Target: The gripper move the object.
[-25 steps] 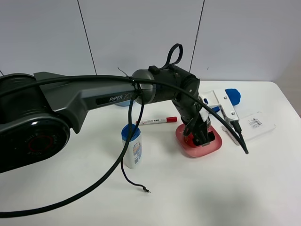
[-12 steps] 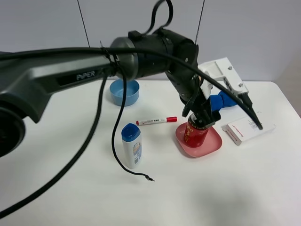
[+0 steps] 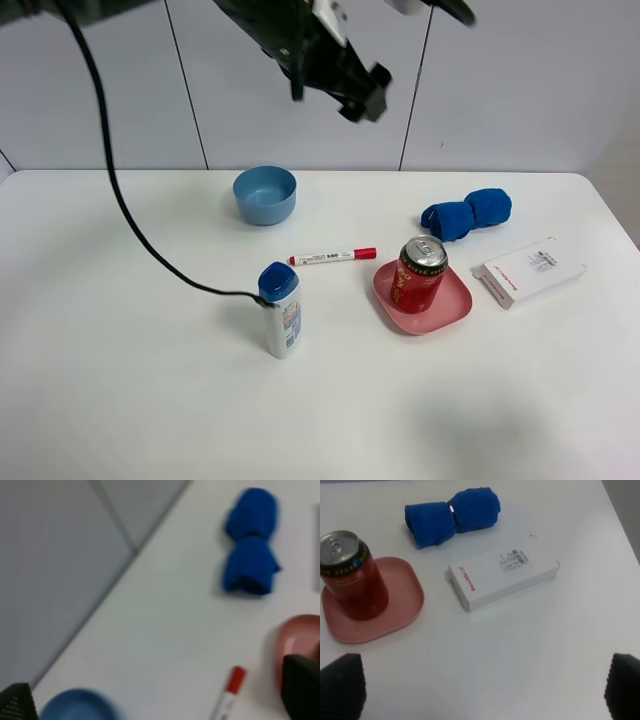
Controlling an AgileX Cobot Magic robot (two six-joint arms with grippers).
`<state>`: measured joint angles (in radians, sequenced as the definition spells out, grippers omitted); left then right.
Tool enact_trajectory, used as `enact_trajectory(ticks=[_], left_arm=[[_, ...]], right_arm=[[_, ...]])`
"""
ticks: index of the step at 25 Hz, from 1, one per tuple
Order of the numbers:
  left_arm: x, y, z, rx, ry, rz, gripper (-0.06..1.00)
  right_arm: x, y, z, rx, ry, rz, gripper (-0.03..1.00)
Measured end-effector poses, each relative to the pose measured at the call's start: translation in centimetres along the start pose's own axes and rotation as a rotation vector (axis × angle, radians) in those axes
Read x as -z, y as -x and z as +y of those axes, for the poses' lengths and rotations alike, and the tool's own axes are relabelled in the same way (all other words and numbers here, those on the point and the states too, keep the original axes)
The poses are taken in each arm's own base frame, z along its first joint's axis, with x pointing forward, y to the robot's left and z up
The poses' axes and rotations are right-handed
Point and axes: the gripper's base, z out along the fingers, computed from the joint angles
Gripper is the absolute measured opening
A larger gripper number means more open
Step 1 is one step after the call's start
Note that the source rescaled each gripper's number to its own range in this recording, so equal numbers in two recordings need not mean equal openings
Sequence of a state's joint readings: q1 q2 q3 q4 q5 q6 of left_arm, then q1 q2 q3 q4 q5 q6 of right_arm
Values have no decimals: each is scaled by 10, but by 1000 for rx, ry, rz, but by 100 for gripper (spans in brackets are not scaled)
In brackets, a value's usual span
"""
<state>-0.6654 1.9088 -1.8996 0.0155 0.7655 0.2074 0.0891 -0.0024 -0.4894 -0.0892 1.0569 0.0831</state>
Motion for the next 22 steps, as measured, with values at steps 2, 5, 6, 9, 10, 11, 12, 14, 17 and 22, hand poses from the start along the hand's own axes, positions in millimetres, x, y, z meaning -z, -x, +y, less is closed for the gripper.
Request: enact_trajectory(ticks=[2, 5, 6, 9, 10, 11, 12, 14, 17, 22], left_arm=[[18, -3, 34, 54, 64, -1, 99], [51, -12, 79, 138, 152, 8, 99], [60, -16, 91, 166, 176, 19, 99], [89, -32, 130, 263, 262, 48, 99], [96, -38, 140, 286, 284, 59, 99], [106, -45, 153, 318, 316, 73, 99], [114, -51, 162, 341, 337, 86, 99], [132, -64, 181, 392, 387, 107, 99], [159, -81, 200, 455, 448, 137, 99], [207, -100, 213, 539, 531, 168, 99]], right_arm=[[0, 0, 0, 0, 0, 0, 100], [0, 0, 0, 0, 0, 0, 100], [0, 0, 0, 0, 0, 0, 100], [0, 0, 0, 0, 0, 0, 100], [0, 0, 0, 0, 0, 0, 100], [0, 0, 0, 0, 0, 0, 100], [0, 0, 0, 0, 0, 0, 100], [0, 0, 0, 0, 0, 0, 100], [0, 0, 0, 0, 0, 0, 100], [0, 0, 0, 0, 0, 0, 100]])
